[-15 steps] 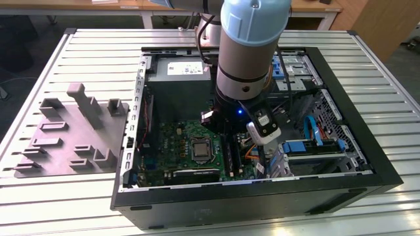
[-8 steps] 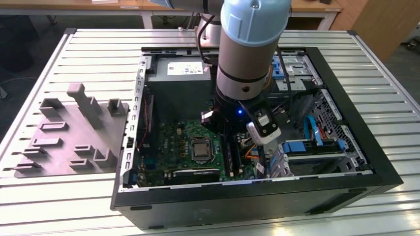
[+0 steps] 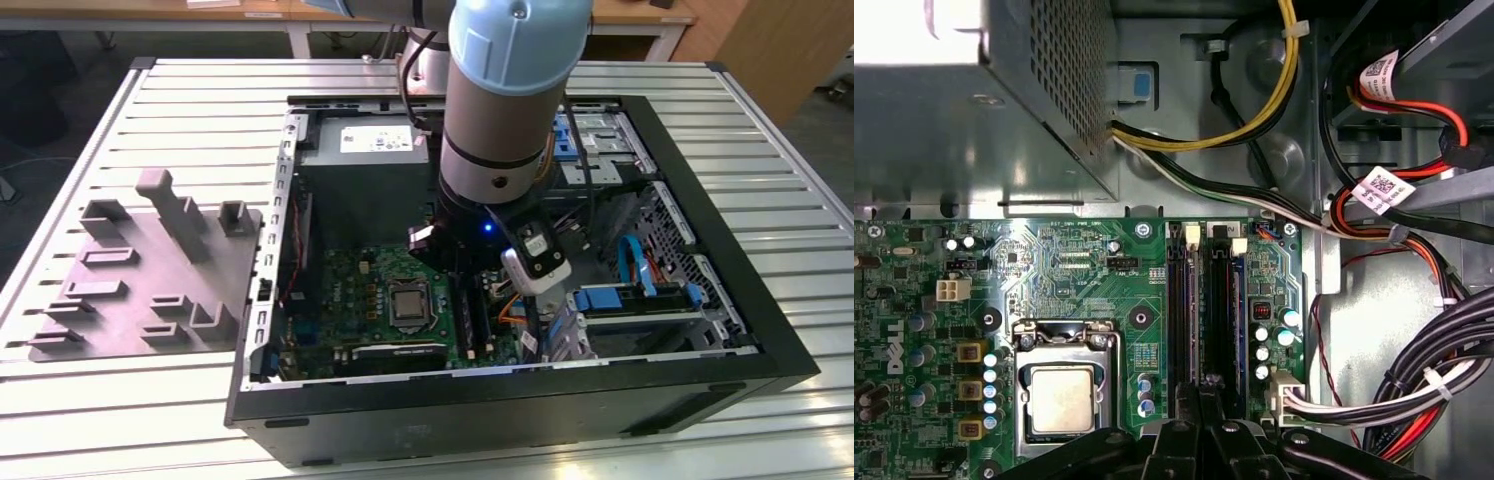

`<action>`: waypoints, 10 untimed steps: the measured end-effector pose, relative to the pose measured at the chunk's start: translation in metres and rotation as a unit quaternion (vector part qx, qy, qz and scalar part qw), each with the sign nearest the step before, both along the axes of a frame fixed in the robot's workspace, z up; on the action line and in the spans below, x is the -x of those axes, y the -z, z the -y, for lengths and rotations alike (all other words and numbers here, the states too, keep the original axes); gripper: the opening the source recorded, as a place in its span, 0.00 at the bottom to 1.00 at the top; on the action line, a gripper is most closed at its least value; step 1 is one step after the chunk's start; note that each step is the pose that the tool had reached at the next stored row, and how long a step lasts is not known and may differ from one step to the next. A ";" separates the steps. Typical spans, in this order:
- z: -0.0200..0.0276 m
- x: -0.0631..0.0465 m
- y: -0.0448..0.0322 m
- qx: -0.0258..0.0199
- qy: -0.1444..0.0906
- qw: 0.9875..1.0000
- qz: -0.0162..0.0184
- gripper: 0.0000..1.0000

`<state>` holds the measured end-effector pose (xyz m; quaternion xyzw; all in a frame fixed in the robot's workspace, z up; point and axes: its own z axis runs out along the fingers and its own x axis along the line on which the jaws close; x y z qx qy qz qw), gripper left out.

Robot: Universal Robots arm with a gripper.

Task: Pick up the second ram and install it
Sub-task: 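Insert the second ram into the second slot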

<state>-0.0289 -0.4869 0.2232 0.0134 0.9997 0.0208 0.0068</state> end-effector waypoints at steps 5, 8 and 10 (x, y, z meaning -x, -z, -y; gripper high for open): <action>0.0000 0.000 0.0011 0.000 0.000 1.000 0.000 0.11; 0.0000 0.000 0.0019 0.000 0.000 1.000 0.000 0.11; 0.0000 0.000 0.0020 0.000 0.000 1.000 0.000 0.11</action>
